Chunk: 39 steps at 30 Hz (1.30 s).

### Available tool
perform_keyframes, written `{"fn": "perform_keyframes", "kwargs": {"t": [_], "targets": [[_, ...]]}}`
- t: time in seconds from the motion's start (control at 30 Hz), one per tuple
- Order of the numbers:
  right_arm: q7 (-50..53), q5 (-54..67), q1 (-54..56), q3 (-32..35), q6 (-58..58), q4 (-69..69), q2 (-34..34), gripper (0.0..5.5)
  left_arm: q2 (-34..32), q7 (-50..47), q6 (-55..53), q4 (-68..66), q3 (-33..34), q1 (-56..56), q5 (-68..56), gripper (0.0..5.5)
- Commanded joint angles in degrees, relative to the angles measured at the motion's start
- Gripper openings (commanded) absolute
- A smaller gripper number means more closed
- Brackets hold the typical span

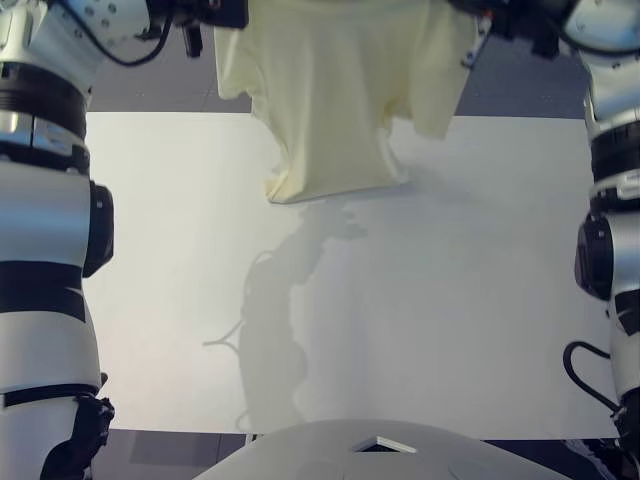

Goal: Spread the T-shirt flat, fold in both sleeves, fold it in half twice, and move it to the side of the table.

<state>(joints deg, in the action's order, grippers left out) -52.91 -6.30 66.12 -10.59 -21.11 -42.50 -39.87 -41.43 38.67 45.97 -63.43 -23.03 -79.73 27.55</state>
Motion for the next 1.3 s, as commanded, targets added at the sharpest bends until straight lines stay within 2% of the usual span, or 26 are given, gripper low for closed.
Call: {"fn": "perform_keyframes", "kwargs": {"t": [0.03, 0.1, 0.2, 0.37, 0.43, 0.7, 0.83, 0.87, 0.9, 1.0, 1.13, 1.23, 1.3], "targets": [[-18.7, 16.4, -20.8, 2.4, 19.8, 34.3, -12.4, 0.0, -14.5, 20.7, -7.9, 37.2, 2.2, 28.5, -24.0, 0.02], [-22.6, 21.6, -27.8, 3.1, 25.8, 44.2, -16.5, 0.0, -22.8, 24.4, -16.0, 55.1, 2.4, 41.6, -33.7, 0.02], [-26.6, 27.2, -39.3, 3.4, 32.0, 56.8, -22.7, 0.0, -34.3, 25.7, -25.5, 74.2, 3.0, 56.3, -44.0, 0.02], [-28.3, 25.4, -54.3, 1.3, 32.3, 67.0, -27.1, 0.0, -47.7, 27.0, -31.8, 85.6, 3.2, 70.7, -49.9, 0.02], [-28.0, 24.3, -58.7, 0.7, 32.3, 69.4, -27.5, 0.0, -50.7, 26.1, -33.3, 88.2, 3.0, 75.3, -51.0, 0.02], [-23.7, 18.7, -72.6, 0.1, 32.6, 75.8, -28.1, 0.0, -48.6, 17.6, -40.4, 96.3, 6.7, 91.3, -44.8, 0.02], [-19.5, 18.2, -74.0, 0.8, 35.6, 77.5, -26.1, 0.0, -45.5, 15.2, -41.9, 97.6, 9.7, 95.0, -41.8, 0.02], [-18.8, 18.5, -73.9, 1.1, 36.0, 77.8, -25.8, 0.33, -44.9, 15.2, -42.0, 97.8, 10.5, 95.8, -41.2, 0.0], [-18.4, 19.0, -74.1, 1.5, 36.4, 78.3, -25.8, 0.38, -44.4, 15.1, -42.2, 98.3, 11.5, 96.8, -41.2, 0.0], [-17.9, 20.9, -74.7, 3.3, 38.1, 80.7, -26.5, 0.85, -42.9, 15.6, -43.1, 100.2, 15.0, 99.3, -43.1, 0.53], [-19.1, 27.4, -72.0, 7.7, 42.7, 82.2, -27.0, 1.45, -40.8, 20.0, -46.8, 102.9, 23.6, 99.2, -54.9, 1.16], [-17.7, 29.6, -64.7, 8.6, 45.8, 77.7, -24.8, 1.94, -38.5, 22.7, -51.5, 100.8, 28.8, 92.1, -66.6, 1.67], [-13.0, 26.4, -57.6, 6.8, 46.8, 71.4, -21.0, 2.24, -35.1, 21.6, -54.9, 96.5, 27.9, 82.6, -70.0, 1.99]]}}
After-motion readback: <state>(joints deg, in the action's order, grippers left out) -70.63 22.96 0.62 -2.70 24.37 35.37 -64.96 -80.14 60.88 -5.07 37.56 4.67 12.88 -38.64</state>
